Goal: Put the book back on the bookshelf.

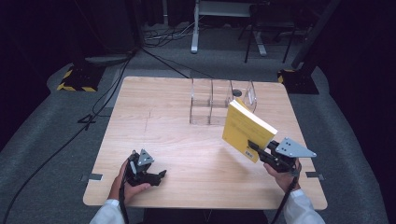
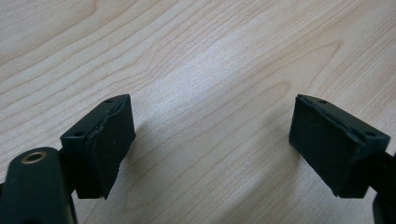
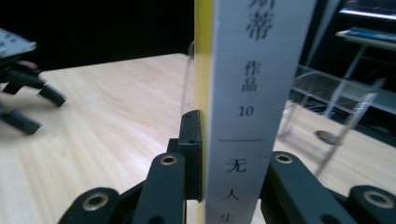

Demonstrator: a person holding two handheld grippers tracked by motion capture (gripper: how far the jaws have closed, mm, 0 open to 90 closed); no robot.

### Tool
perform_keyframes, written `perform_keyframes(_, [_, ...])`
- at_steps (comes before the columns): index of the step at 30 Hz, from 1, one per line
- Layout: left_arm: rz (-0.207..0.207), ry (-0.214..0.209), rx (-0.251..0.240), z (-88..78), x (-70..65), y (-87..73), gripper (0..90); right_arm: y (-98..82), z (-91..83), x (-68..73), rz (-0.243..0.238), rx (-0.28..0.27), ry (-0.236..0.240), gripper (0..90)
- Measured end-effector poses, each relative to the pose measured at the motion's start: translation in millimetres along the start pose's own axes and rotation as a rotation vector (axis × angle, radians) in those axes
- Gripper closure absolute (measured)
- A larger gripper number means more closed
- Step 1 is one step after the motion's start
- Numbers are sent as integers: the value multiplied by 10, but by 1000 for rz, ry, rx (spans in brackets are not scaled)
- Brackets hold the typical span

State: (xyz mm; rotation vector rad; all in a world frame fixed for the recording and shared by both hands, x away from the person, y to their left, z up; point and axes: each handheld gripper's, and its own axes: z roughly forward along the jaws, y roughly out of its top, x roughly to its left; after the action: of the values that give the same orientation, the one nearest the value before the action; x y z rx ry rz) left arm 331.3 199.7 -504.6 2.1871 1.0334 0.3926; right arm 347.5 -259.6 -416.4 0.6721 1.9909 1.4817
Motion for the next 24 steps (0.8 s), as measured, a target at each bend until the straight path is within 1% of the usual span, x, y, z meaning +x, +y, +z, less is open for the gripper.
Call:
perform_keyframes(1, [-1,4,-5,4,-2,0,149,26,-48,-57,19,-12,-26,762])
perform_keyframes(3, [10,8,-1,4,5,7,149,48,-74,-93,20,-16,-49,762])
perform_keyframes(4, [10,8,-1,4,5,7,149,48,-74,-93,20,-16,-49,762])
perform_keyframes(5, [10,8,-1,4,5,7,149,75,-92,-127,22,-18,-72,762])
perform_keyframes(8, [10,8,-1,4,5,7,150,118,-105,-172,21,-18,-95,762])
perform_keyframes(12, [10,8,-1,4,5,7,150,198,-91,-236,13,-11,-138,762])
perform_keyframes(16, [10,8,-1,4,5,7,150,298,-45,-331,19,-14,-167,762])
perform_keyframes(17, [10,8,-1,4,5,7,150,298,-45,-331,19,-14,-167,762])
perform_keyframes(18, [10,8,-1,4,5,7,150,355,4,-378,19,-13,-188,762])
perform_keyframes(22, [10,8,-1,3,5,7,150,433,104,-460,15,-7,-213,762])
perform_keyframes(23, [10,8,-1,3,5,7,150,433,104,-460,15,-7,-213,762])
perform_keyframes(24, [9,6,-1,2,1,6,152,465,180,-507,11,3,-227,762])
